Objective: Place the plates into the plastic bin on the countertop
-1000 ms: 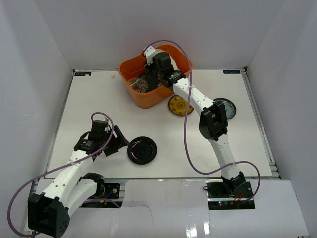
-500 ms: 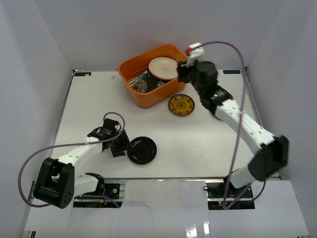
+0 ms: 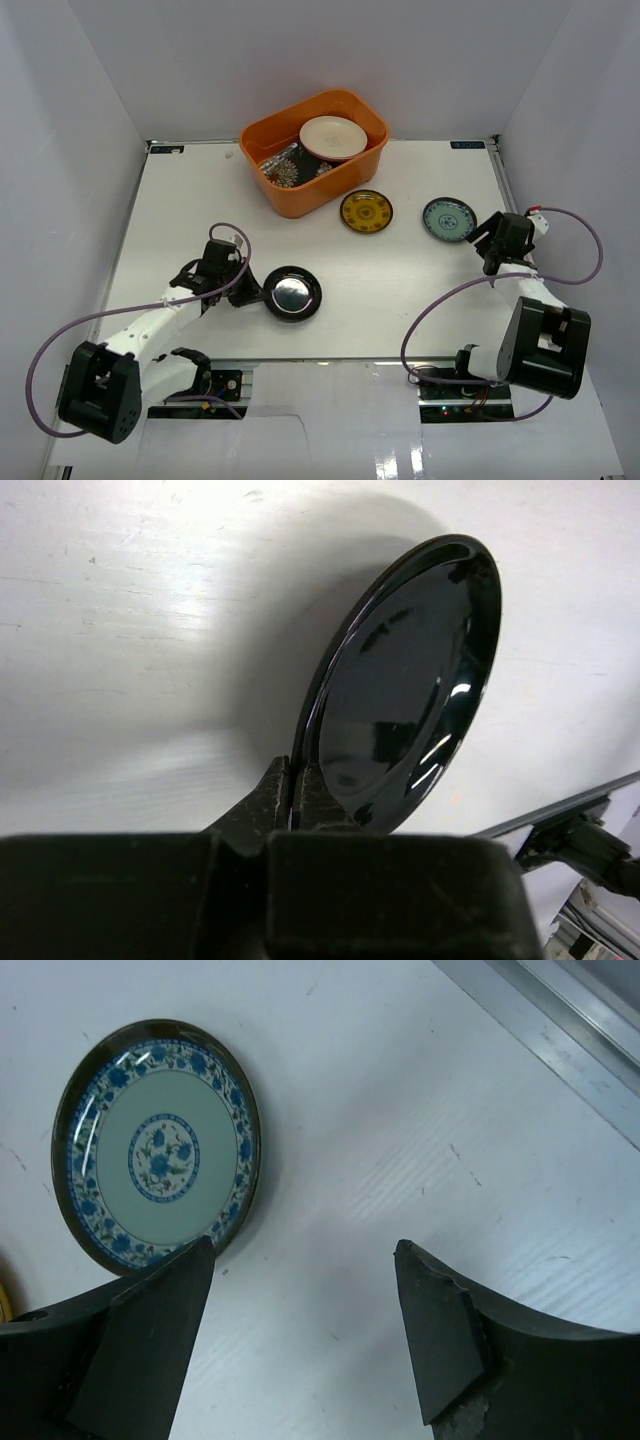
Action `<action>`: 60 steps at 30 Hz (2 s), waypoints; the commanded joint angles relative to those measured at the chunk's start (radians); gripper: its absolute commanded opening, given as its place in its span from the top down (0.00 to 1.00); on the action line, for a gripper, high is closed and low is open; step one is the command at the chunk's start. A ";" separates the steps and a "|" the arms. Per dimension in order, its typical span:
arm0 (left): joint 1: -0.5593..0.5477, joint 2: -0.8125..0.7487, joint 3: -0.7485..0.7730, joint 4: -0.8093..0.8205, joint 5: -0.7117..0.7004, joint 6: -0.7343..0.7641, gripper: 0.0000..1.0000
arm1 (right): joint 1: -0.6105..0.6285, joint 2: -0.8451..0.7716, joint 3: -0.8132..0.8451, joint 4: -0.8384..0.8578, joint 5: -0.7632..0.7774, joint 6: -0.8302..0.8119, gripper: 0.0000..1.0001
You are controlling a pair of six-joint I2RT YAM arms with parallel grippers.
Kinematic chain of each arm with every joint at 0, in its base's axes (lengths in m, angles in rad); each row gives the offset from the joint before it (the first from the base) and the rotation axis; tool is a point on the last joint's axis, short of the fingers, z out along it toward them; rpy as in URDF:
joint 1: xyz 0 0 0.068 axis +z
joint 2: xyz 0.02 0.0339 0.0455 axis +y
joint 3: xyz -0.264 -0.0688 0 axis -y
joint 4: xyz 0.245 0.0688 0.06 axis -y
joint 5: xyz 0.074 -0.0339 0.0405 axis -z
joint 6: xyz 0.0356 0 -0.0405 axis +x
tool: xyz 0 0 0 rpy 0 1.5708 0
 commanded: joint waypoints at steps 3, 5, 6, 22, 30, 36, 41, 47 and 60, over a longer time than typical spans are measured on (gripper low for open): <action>-0.003 -0.203 0.260 -0.116 0.000 0.038 1.00 | -0.032 0.130 0.045 0.190 -0.063 0.166 0.29; -0.002 -0.154 0.385 -0.136 -0.020 0.050 1.00 | -0.043 0.219 0.062 0.237 -0.101 0.215 0.31; -0.002 -0.116 0.448 -0.133 -0.019 0.055 1.00 | -0.048 0.250 0.073 0.250 -0.120 0.224 0.31; 0.098 1.070 1.775 -0.224 -0.165 0.045 1.00 | -0.071 0.389 0.162 0.391 -0.261 0.278 0.92; 0.127 1.263 1.875 -0.071 -0.085 -0.002 1.00 | 0.029 0.077 0.174 0.384 -0.341 0.255 0.92; 0.120 1.300 1.820 0.074 -0.005 -0.050 0.86 | 0.249 0.168 0.461 0.272 -0.266 0.212 0.92; 0.100 1.284 1.805 0.177 0.010 -0.086 1.00 | 0.369 0.314 0.669 0.224 -0.213 0.226 0.92; 0.083 1.368 1.910 0.151 -0.016 -0.132 0.98 | 0.451 0.500 0.959 0.118 -0.145 0.212 0.92; 0.098 0.904 1.513 0.323 0.009 -0.110 0.06 | 0.526 0.847 1.400 -0.044 -0.115 0.196 0.92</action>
